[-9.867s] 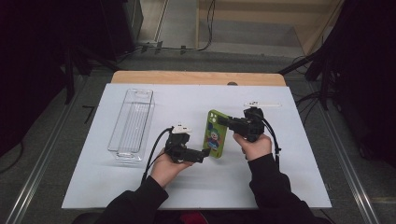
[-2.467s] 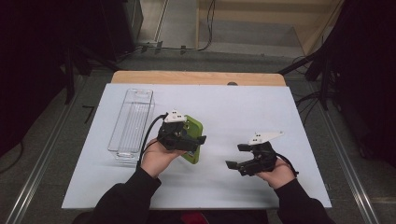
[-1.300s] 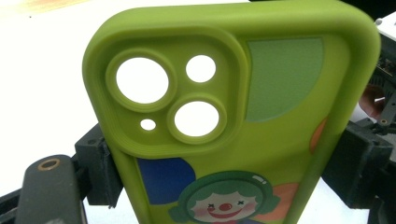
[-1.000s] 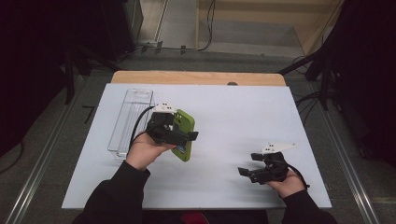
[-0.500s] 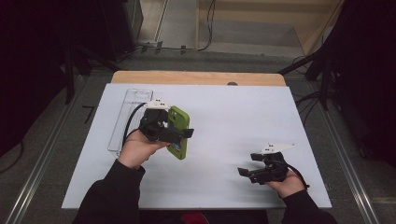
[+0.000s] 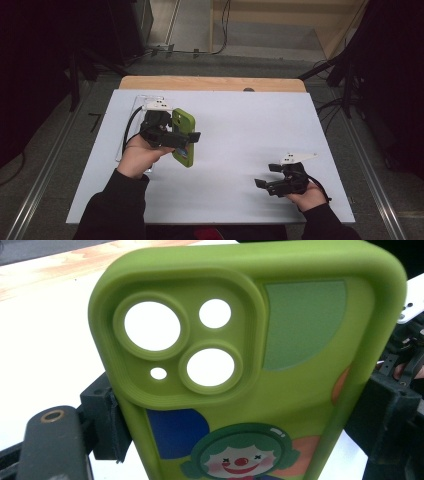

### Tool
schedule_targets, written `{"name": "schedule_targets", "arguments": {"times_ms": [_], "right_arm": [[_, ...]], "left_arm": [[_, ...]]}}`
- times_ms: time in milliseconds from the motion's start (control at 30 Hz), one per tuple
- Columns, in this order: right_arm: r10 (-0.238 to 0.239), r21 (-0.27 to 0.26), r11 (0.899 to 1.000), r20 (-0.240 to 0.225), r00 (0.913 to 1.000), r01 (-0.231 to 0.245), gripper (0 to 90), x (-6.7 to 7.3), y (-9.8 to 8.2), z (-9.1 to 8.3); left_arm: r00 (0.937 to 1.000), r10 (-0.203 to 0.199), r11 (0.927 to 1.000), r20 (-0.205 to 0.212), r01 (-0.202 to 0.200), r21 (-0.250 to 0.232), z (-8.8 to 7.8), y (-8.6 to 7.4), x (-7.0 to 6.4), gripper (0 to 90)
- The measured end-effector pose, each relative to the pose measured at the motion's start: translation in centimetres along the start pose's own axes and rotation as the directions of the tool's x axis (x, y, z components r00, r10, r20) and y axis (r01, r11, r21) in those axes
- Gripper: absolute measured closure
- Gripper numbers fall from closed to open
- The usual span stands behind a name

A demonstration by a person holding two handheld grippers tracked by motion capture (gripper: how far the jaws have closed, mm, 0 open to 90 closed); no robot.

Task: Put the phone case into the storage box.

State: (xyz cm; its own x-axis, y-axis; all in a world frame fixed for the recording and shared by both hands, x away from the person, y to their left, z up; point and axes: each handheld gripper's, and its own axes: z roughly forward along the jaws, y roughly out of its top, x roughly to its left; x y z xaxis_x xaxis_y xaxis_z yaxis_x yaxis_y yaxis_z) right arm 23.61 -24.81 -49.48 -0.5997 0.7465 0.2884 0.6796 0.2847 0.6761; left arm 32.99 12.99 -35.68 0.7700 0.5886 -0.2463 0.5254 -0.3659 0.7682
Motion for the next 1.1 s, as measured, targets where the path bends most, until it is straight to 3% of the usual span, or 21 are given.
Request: {"name": "schedule_targets", "arguments": {"times_ms": [533, 1100], "right_arm": [[0.001, -0.002, 1.000, 0.001, 1.0000, -0.001, 13.6, 0.0, 0.0, 0.0], [-0.005, -0.003, 1.000, -0.012, 0.9999, 0.005, 13.6, 0.1, 0.1, -0.1]], "left_arm": [[0.9985, -0.027, 0.9996, -0.048, 0.026, -0.011, -1.7, 0.6, 1.3, 16.0], [0.9898, -0.077, 0.9957, -0.120, 0.070, -0.061, -3.7, 0.4, 3.1, 16.0]]}}
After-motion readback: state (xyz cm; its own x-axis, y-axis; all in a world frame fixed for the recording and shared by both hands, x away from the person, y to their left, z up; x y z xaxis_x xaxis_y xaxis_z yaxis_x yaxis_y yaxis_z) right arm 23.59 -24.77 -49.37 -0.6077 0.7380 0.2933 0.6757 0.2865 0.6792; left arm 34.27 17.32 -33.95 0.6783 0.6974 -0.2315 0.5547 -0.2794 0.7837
